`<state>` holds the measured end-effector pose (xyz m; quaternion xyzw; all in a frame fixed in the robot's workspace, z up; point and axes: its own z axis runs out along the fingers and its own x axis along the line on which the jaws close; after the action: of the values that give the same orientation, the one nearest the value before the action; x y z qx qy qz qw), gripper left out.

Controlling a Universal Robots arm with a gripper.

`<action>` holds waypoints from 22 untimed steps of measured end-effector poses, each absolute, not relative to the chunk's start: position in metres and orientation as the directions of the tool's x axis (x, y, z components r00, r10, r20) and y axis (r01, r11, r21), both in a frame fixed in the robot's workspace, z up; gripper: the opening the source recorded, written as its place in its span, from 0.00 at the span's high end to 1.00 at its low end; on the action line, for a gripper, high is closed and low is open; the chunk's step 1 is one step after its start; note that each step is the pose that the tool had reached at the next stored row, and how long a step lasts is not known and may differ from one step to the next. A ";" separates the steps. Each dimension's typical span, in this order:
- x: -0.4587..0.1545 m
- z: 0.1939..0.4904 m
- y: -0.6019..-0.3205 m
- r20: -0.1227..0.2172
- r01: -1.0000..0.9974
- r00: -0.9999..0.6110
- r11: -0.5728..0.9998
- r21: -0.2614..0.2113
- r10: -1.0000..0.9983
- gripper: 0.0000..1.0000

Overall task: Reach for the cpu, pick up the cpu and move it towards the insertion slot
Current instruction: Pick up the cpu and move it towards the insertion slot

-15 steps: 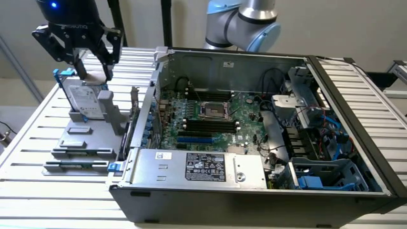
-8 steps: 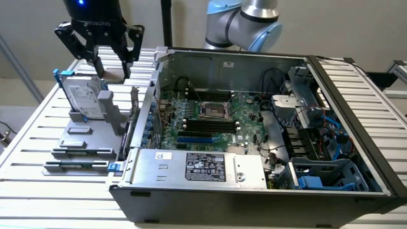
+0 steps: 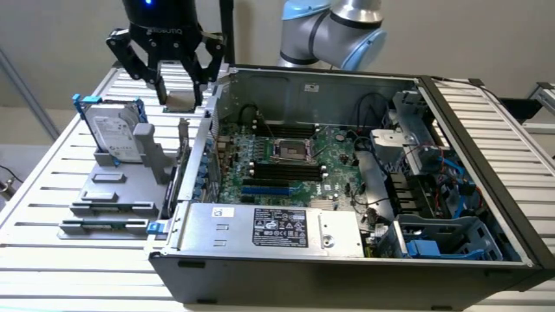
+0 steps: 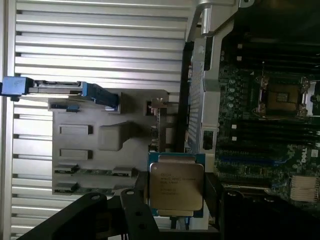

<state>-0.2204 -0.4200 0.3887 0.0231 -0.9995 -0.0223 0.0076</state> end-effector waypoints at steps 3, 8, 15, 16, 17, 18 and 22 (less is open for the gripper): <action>-0.207 0.389 -0.419 0.014 -0.046 -0.999 0.998 0.045 -0.047 0.45; -0.184 0.389 -0.416 0.014 -0.046 -0.999 0.998 0.045 -0.047 0.45; -0.155 0.388 -0.406 0.014 -0.046 -0.999 0.998 0.045 -0.046 0.45; -0.151 0.388 -0.405 0.014 -0.046 -0.999 0.998 0.045 -0.046 0.45; -0.147 0.388 -0.403 0.014 -0.046 -0.999 0.998 0.045 -0.047 0.45; -0.143 0.387 -0.401 0.014 -0.046 -0.999 0.998 0.045 -0.047 0.45; -0.128 0.386 -0.394 0.014 -0.046 -0.999 0.998 0.045 -0.046 0.45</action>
<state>-0.1281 -0.3935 0.3862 0.0231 -0.9995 -0.0223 0.0076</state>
